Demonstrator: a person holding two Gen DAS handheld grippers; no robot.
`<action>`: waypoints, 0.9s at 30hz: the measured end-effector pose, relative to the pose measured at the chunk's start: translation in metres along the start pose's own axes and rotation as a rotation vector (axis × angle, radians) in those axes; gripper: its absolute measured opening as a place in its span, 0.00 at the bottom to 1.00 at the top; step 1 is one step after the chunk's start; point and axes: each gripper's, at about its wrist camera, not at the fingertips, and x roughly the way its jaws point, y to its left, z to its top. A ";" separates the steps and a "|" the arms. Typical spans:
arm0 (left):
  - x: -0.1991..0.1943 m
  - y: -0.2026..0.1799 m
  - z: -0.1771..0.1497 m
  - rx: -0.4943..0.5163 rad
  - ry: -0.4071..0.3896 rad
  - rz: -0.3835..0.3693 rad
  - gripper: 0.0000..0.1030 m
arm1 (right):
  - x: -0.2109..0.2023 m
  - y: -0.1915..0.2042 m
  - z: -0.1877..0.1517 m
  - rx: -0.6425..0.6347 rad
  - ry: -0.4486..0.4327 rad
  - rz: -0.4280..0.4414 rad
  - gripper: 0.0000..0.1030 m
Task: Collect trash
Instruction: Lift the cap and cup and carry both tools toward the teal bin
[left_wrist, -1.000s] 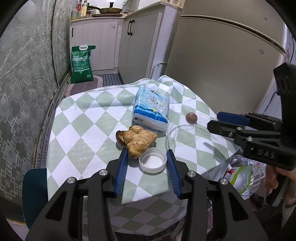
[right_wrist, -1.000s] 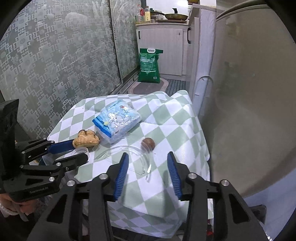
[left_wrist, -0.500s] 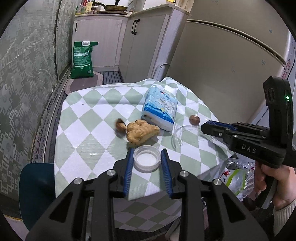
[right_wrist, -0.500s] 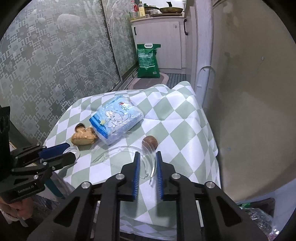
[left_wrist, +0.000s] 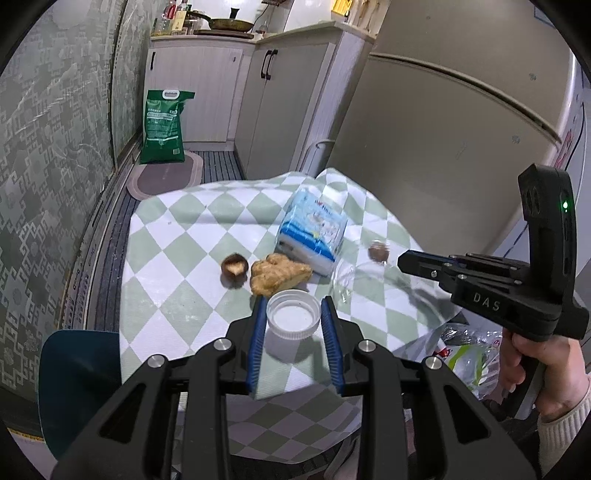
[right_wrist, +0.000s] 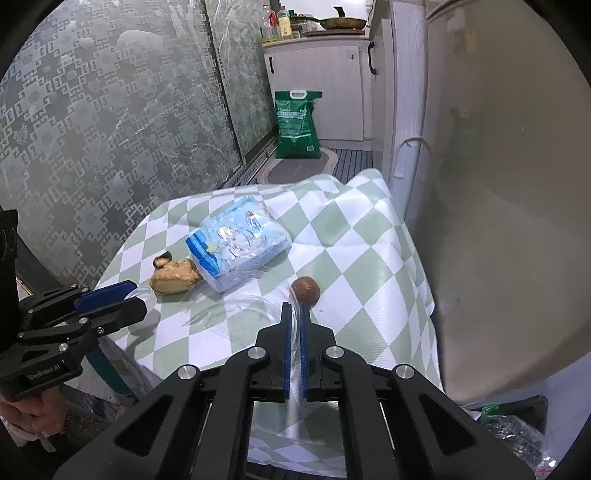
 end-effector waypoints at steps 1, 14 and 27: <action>-0.002 0.000 0.001 -0.001 -0.008 -0.002 0.31 | -0.002 0.000 0.001 -0.001 -0.006 -0.003 0.03; -0.045 0.028 0.027 -0.076 -0.140 0.001 0.31 | -0.028 0.016 0.025 -0.008 -0.109 -0.032 0.03; -0.082 0.074 0.027 -0.119 -0.206 0.071 0.31 | -0.015 0.075 0.046 -0.075 -0.116 0.027 0.03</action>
